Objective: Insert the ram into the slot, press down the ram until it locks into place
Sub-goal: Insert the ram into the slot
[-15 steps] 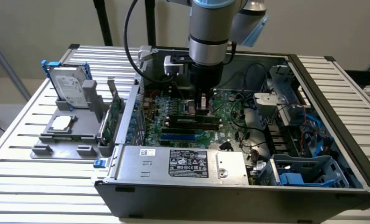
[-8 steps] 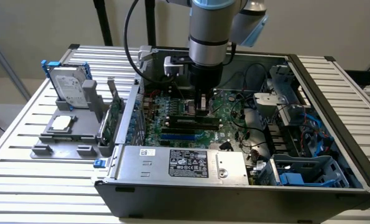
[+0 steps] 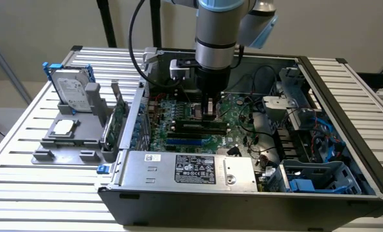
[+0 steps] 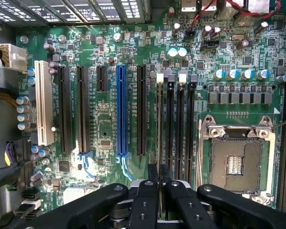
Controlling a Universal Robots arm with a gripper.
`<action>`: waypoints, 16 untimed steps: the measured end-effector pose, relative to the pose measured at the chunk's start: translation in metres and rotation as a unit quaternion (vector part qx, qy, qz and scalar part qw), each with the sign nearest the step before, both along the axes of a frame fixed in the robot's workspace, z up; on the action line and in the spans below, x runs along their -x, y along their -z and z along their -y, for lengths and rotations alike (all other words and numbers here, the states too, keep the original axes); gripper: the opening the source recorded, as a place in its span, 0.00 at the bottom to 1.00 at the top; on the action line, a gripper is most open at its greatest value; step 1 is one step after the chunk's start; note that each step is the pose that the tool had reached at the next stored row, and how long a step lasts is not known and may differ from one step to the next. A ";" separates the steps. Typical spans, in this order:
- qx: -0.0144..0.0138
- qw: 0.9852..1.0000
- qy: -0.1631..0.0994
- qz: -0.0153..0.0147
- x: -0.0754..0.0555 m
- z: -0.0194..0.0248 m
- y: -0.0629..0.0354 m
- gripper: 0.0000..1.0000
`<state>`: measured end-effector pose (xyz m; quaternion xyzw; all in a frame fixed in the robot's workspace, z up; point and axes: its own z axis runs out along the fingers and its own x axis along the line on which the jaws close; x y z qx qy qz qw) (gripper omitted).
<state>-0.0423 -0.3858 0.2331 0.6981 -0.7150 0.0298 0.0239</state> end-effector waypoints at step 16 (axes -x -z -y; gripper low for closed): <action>0.000 1.000 0.000 0.000 0.000 -0.0013 0.0032 0.13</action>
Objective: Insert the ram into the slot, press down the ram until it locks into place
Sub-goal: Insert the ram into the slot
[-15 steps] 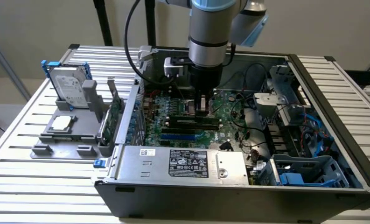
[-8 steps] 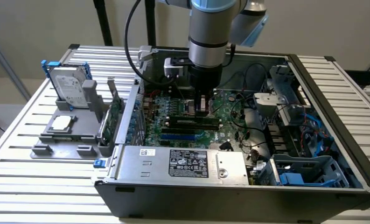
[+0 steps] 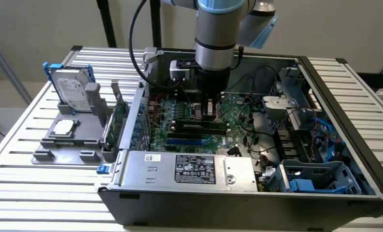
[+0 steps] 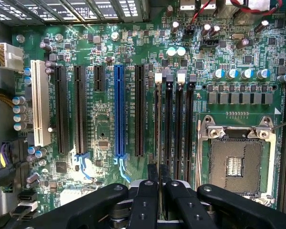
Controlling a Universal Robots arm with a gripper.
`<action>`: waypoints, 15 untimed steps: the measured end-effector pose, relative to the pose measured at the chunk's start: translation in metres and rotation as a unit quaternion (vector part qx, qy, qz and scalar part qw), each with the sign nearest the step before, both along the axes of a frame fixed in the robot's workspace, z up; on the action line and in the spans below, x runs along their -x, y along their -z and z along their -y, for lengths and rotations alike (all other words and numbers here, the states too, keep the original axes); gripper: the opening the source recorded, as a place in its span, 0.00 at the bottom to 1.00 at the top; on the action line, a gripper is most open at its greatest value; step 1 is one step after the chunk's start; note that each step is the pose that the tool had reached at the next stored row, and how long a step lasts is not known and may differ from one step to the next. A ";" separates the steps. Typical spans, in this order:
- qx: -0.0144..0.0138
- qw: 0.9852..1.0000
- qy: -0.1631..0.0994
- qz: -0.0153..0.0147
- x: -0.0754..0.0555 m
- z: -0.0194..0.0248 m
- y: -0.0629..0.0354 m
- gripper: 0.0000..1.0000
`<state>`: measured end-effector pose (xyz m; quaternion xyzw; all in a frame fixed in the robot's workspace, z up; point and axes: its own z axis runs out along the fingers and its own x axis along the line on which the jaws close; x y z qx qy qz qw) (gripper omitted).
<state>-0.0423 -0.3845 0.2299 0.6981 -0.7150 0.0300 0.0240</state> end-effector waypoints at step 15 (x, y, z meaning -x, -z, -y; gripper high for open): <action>0.000 1.000 -0.001 0.001 0.000 0.0000 -0.0030 0.13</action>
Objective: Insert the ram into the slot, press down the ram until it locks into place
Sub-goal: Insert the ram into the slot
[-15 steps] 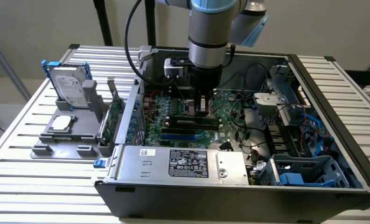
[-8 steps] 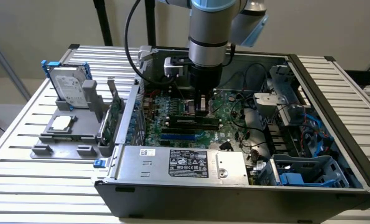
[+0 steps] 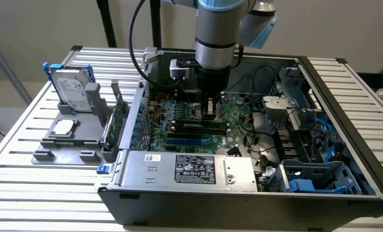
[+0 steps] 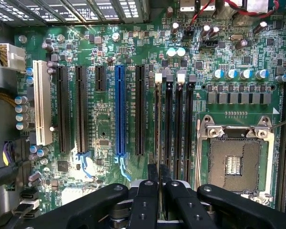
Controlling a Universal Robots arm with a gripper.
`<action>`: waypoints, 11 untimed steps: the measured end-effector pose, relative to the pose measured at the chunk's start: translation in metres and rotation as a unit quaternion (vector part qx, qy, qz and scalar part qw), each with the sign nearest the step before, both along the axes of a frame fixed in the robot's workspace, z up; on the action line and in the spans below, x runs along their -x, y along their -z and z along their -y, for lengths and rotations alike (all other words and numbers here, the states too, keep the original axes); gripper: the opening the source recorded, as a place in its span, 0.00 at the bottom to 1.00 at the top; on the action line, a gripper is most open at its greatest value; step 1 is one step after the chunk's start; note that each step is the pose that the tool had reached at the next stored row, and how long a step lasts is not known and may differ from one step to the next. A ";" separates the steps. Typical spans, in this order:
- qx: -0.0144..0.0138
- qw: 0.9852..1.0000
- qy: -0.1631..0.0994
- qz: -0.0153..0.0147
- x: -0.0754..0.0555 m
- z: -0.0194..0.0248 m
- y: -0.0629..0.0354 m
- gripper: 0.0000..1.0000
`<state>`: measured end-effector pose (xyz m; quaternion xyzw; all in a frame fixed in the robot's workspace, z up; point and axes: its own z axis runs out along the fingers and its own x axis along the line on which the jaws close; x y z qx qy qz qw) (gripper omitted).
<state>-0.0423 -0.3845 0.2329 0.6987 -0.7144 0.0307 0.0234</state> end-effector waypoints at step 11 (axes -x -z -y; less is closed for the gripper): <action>0.002 1.000 -0.001 0.004 0.001 0.0001 0.0017 0.13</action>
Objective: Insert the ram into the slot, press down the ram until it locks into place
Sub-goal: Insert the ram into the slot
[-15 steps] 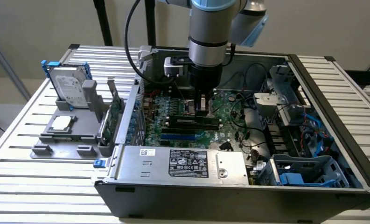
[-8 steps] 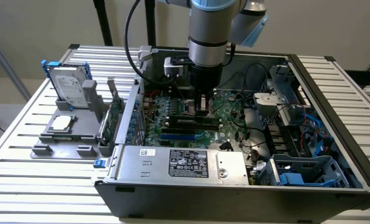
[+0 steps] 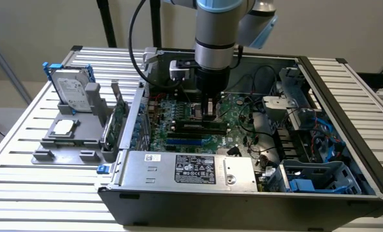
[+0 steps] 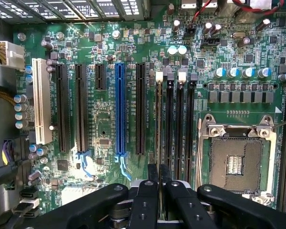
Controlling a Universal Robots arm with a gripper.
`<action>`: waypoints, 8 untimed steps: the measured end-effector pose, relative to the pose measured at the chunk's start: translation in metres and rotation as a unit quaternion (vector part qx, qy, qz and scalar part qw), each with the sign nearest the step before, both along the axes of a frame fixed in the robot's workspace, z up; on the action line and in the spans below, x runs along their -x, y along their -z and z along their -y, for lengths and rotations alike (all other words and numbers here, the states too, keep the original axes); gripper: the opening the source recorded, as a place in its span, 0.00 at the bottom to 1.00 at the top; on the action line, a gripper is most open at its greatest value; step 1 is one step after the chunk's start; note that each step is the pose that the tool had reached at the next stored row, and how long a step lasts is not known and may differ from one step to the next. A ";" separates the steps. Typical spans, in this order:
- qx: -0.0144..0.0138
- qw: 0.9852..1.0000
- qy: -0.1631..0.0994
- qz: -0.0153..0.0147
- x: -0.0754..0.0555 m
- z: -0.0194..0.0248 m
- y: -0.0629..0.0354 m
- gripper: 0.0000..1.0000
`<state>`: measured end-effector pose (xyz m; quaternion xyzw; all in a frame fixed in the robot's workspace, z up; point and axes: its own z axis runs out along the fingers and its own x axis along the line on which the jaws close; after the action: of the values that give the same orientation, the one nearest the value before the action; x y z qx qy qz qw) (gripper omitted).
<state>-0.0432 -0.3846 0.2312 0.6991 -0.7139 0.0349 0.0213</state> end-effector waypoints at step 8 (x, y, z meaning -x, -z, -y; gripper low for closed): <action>0.000 1.000 0.000 0.002 0.001 0.0000 0.0030 0.13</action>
<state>-0.0444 -0.3845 0.2282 0.6990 -0.7139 0.0365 0.0200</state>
